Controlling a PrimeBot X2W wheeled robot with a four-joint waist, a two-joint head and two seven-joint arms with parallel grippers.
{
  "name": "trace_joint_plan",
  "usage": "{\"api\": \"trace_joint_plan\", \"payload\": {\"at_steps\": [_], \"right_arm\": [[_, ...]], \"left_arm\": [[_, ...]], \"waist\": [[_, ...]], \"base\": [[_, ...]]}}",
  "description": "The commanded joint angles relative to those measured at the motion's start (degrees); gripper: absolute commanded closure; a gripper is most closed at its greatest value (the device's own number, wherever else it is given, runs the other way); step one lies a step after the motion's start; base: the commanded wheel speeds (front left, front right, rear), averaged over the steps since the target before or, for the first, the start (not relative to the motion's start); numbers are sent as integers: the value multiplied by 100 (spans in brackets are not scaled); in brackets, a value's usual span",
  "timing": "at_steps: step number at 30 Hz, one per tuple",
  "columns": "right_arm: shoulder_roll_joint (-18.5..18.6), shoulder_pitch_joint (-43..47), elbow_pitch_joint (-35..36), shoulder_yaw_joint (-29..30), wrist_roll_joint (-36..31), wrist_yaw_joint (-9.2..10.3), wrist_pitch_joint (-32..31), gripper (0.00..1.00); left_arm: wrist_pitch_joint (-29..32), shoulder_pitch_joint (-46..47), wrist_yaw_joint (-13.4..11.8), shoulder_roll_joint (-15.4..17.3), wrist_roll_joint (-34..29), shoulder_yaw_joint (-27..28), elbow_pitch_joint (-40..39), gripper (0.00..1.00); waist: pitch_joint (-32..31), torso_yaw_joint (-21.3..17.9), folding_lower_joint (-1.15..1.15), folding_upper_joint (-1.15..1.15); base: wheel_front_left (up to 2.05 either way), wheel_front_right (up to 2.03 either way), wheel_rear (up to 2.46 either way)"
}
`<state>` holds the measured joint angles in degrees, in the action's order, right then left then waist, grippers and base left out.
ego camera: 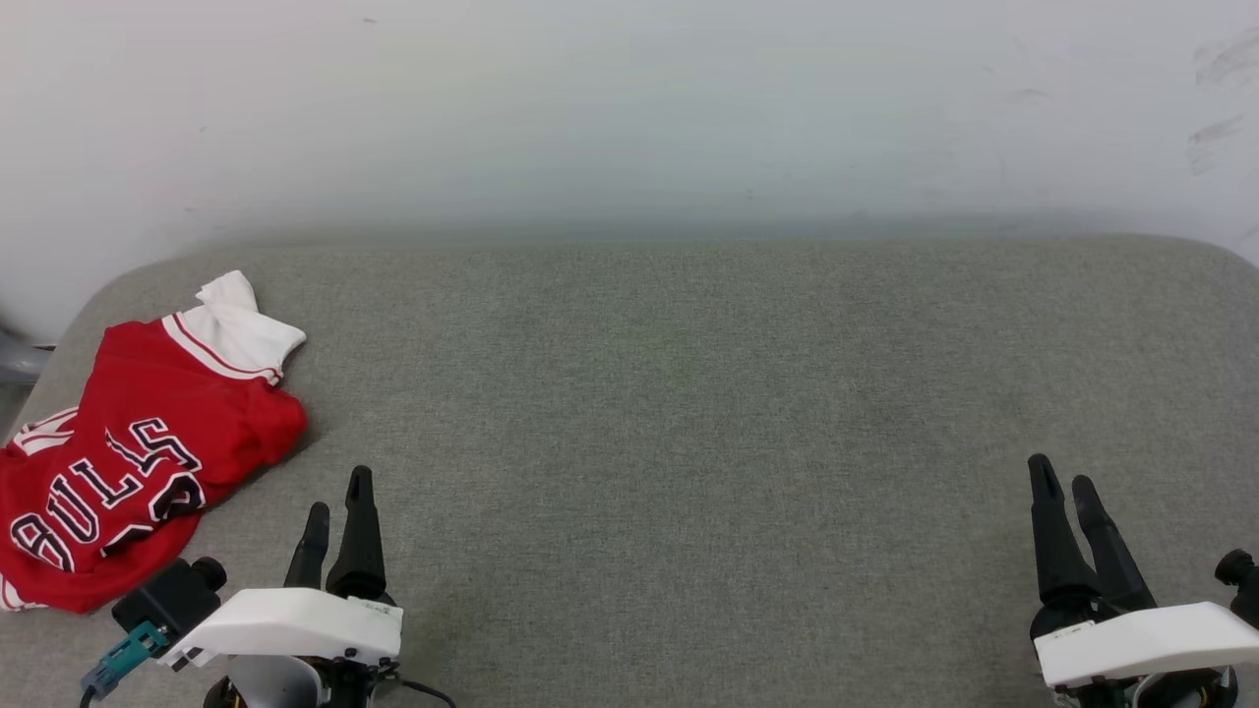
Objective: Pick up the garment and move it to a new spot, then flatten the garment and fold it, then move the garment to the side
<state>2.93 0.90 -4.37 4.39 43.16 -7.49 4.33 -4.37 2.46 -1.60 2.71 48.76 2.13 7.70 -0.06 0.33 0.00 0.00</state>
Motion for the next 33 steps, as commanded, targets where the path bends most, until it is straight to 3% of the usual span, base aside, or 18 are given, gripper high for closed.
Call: {"api": "trace_joint_plan", "payload": {"at_steps": [1,33], "right_arm": [[-1,-26,133,-22,-274,0,78,0],[-4,254,285,-72,-2502,0,571,0]], "left_arm": [[-74,-10,-38,13,-263,-34,-97,0],[-570,-165,-179,19,-2525,-312,-133,0]], "waist": [[-1,4,0,0],[-61,59,0,0]], "base": [[0,0,0],[0,0,0]]}}
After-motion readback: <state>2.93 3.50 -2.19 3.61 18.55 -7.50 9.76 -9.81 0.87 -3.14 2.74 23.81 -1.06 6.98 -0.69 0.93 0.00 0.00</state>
